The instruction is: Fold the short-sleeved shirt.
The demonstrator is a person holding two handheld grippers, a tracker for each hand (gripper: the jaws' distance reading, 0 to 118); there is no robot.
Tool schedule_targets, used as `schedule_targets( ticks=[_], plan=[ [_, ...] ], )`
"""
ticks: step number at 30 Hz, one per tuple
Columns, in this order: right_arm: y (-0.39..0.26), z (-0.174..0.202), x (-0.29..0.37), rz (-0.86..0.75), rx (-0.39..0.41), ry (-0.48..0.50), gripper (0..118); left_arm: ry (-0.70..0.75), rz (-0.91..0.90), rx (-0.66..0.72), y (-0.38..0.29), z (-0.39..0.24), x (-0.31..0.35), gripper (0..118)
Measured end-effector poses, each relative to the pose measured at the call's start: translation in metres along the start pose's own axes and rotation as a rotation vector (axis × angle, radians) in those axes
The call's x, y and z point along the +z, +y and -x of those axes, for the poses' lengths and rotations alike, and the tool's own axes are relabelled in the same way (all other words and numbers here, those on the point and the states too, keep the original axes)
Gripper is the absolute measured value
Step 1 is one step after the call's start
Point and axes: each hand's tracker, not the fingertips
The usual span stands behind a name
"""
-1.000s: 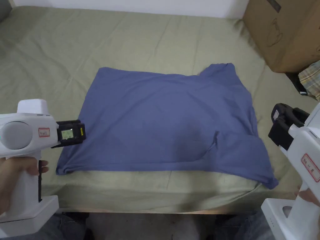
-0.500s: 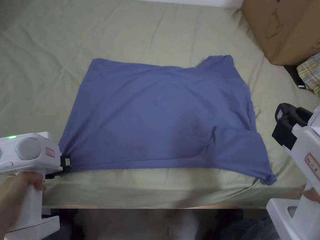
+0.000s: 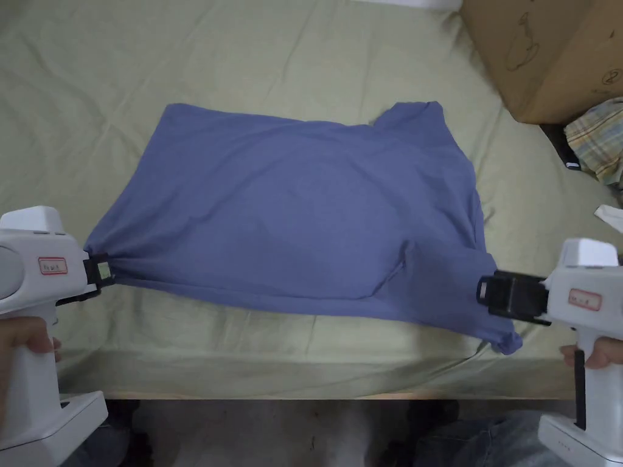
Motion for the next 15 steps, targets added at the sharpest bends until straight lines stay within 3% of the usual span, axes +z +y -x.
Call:
schedule_targets(
  ticks=[5,7,8,11,12,15],
  plan=[
    [-0.015,-0.003,-0.048,0.184,0.100,-0.113,116,0.011,0.012,0.009,0.000,-0.001,-0.003,0],
    [-0.017,0.000,-0.060,0.208,0.144,-0.128,108,0.017,0.020,0.016,-0.001,0.000,-0.004,0],
    [-0.018,0.002,-0.064,0.214,0.150,-0.129,98,0.020,0.021,0.021,-0.001,0.000,-0.005,0],
    [-0.020,0.001,-0.069,0.203,0.116,-0.120,16,0.023,0.026,0.034,-0.001,0.000,-0.007,0],
    [-0.019,0.000,-0.068,0.182,0.077,-0.058,6,0.023,0.029,0.039,0.000,0.000,-0.007,0],
    [-0.015,-0.002,-0.057,0.187,0.077,-0.036,5,0.026,0.032,0.049,0.002,0.000,-0.008,0]
  ],
)
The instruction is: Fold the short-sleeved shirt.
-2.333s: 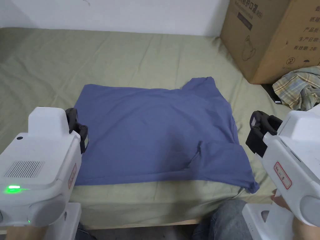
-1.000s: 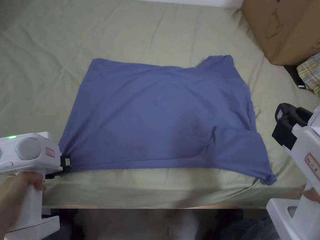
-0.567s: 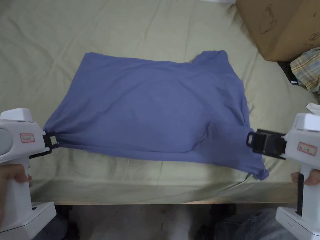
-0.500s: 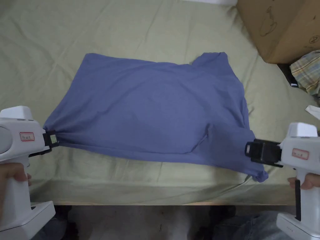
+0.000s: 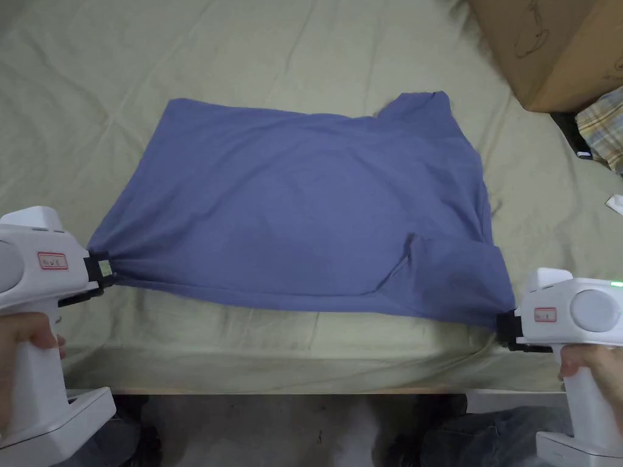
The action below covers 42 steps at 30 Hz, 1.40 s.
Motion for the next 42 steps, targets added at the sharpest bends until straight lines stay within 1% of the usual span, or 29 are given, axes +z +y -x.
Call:
schedule_targets(
  ticks=[3,6,8,12,15,21,22,23,26,27,28,29,30,31,32,33,34,35,36,38,40,42],
  plan=[
    [0.007,-0.009,0.023,-0.012,0.010,0.042,5,-0.020,0.008,0.033,0.009,0.001,0.003,0],
    [0.025,-0.018,0.052,-0.040,0.005,0.113,5,-0.061,0.008,0.111,0.023,0.003,0.006,0],
    [0.044,-0.023,0.070,-0.064,-0.007,0.140,5,-0.089,-0.003,0.162,0.038,0.004,0.007,0],
    [0.083,-0.031,0.087,-0.112,-0.064,0.176,5,-0.089,-0.027,0.180,0.070,-0.001,0.000,0],
    [0.118,-0.032,0.080,-0.149,-0.074,0.121,5,-0.089,-0.051,0.190,0.098,-0.009,-0.015,0],
    [0.188,-0.016,0.042,-0.178,-0.116,0.045,5,-0.059,-0.086,0.181,0.155,-0.039,-0.067,0],
    [0.198,-0.010,0.027,-0.172,-0.112,0.014,5,-0.044,-0.089,0.161,0.162,-0.044,-0.079,0],
    [0.207,-0.007,0.016,-0.166,-0.113,0.005,5,-0.015,-0.084,0.138,0.168,-0.050,-0.091,0],
    [0.231,-0.004,-0.022,-0.116,-0.151,-0.033,5,0.035,-0.049,0.105,0.187,-0.052,-0.136,0],
    [0.237,-0.002,-0.032,-0.099,-0.158,-0.034,5,0.048,-0.037,0.104,0.190,-0.054,-0.147,4],
    [0.242,0.000,-0.044,-0.080,-0.159,-0.042,5,0.050,-0.033,0.107,0.190,-0.056,-0.158,12],
    [0.246,0.002,-0.055,-0.067,-0.164,-0.053,5,0.066,-0.023,0.103,0.191,-0.058,-0.169,22],
    [0.248,0.003,-0.064,-0.060,-0.169,-0.066,5,0.093,-0.018,0.093,0.192,-0.059,-0.177,42],
    [0.251,0.004,-0.072,-0.059,-0.169,-0.074,9,0.120,-0.023,0.075,0.193,-0.060,-0.184,61],
    [0.253,0.004,-0.078,-0.056,-0.170,-0.082,20,0.122,-0.035,0.065,0.191,-0.060,-0.189,80],
    [0.253,0.003,-0.080,-0.056,-0.174,-0.089,50,0.128,-0.039,0.050,0.192,-0.059,-0.191,100],
    [0.253,0.004,-0.079,-0.058,-0.179,-0.099,75,0.137,-0.044,0.036,0.192,-0.057,-0.192,108],
    [0.253,0.003,-0.077,-0.060,-0.178,-0.109,93,0.141,-0.066,0.029,0.192,-0.055,-0.188,112],
    [0.252,0.001,-0.074,-0.064,-0.177,-0.110,101,0.138,-0.093,0.020,0.189,-0.054,-0.182,112],
    [0.247,0.000,-0.055,-0.142,-0.146,-0.132,101,0.109,-0.154,0.001,0.186,-0.051,-0.164,112],
    [0.238,0.002,-0.028,-0.230,-0.104,-0.143,101,0.079,-0.212,-0.057,0.180,-0.051,-0.138,112],
    [0.220,0.007,0.007,-0.352,-0.069,-0.119,101,0.070,-0.310,-0.134,0.169,-0.055,-0.106,112]
  ],
)
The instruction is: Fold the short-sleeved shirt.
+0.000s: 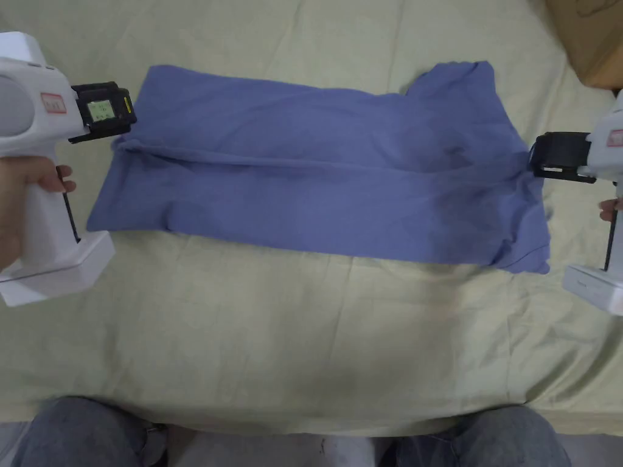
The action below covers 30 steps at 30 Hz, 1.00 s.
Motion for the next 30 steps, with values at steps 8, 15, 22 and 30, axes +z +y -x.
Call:
schedule_targets(
  ticks=[8,15,22,30],
  plan=[
    [-0.081,0.025,0.165,-0.460,0.049,0.089,105,-0.009,-0.361,-0.158,-0.042,-0.016,0.147,111],
    [-0.144,0.044,0.230,-0.595,0.010,0.113,50,-0.021,-0.428,-0.203,-0.089,-0.025,0.212,11],
    [-0.167,0.045,0.243,-0.587,-0.033,0.170,0,-0.091,-0.375,-0.160,-0.108,-0.017,0.229,0],
    [-0.164,0.042,0.235,-0.574,-0.025,0.174,0,-0.143,-0.273,-0.130,-0.074,-0.014,0.203,0]
  ],
)
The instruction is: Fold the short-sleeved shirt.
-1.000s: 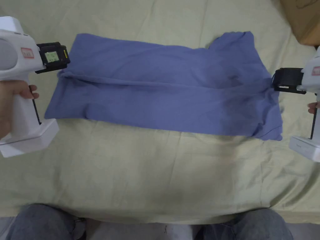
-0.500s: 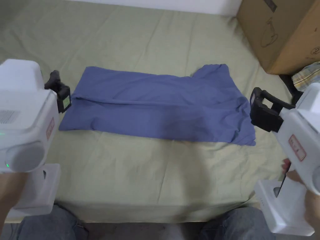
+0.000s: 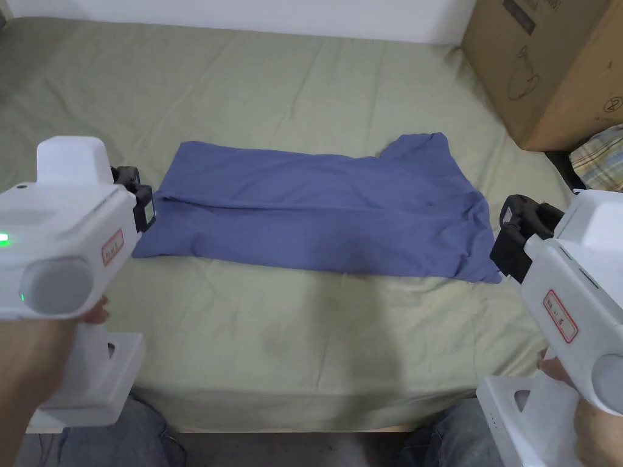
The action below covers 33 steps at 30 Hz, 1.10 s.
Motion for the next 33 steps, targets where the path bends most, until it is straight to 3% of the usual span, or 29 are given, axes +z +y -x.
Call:
schedule_targets(
  ticks=[2,3,4,5,6,7,17,19,20,21,22,23,25,27,30,33],
  plan=[
    [0.001,-0.001,-0.005,0.005,-0.004,0.000,0,-0.024,0.115,0.041,0.013,0.009,-0.031,0],
    [0.001,-0.002,-0.007,0.009,-0.005,0.000,0,-0.033,0.163,0.056,0.017,0.012,-0.046,13],
    [0.001,-0.003,-0.010,0.013,-0.005,0.001,0,-0.027,0.224,0.065,0.019,0.018,-0.066,33],
    [0.001,-0.003,-0.013,0.016,-0.001,-0.001,0,-0.025,0.294,0.055,0.020,0.022,-0.085,62],
    [0.001,0.000,-0.015,0.020,0.004,-0.004,0,-0.016,0.362,0.042,0.020,0.024,-0.103,100],
    [0.001,-0.001,-0.018,0.027,0.009,-0.004,0,-0.011,0.426,0.036,0.017,0.028,-0.123,118],
    [-0.004,-0.004,-0.054,0.098,0.042,-0.038,0,0.118,0.824,0.081,-0.041,0.050,-0.249,115],
    [-0.007,-0.005,-0.059,0.114,0.048,-0.050,0,0.118,0.830,0.092,-0.045,0.054,-0.261,99],
    [-0.008,-0.006,-0.062,0.123,0.049,-0.053,0,0.125,0.834,0.102,-0.050,0.055,-0.263,81],
    [-0.009,-0.007,-0.065,0.129,0.049,-0.055,0,0.134,0.837,0.107,-0.052,0.055,-0.266,49],
    [-0.010,-0.007,-0.067,0.138,0.053,-0.058,0,0.140,0.844,0.113,-0.053,0.056,-0.268,28],
    [-0.011,-0.008,-0.071,0.147,0.062,-0.062,0,0.095,0.853,0.145,-0.055,0.056,-0.269,15],
    [-0.013,-0.009,-0.076,0.156,0.068,-0.066,0,0.032,0.849,0.148,-0.058,0.048,-0.265,6],
    [-0.014,-0.011,-0.081,0.169,0.061,-0.064,0,0.054,0.851,0.069,-0.059,0.042,-0.266,6],
    [-0.011,-0.019,-0.091,0.188,0.037,-0.062,0,0.051,0.830,0.107,-0.051,0.046,-0.259,2],
    [-0.002,-0.035,-0.120,0.306,0.004,-0.056,0,0.033,0.720,0.134,-0.034,0.051,-0.243,2]
  ],
)
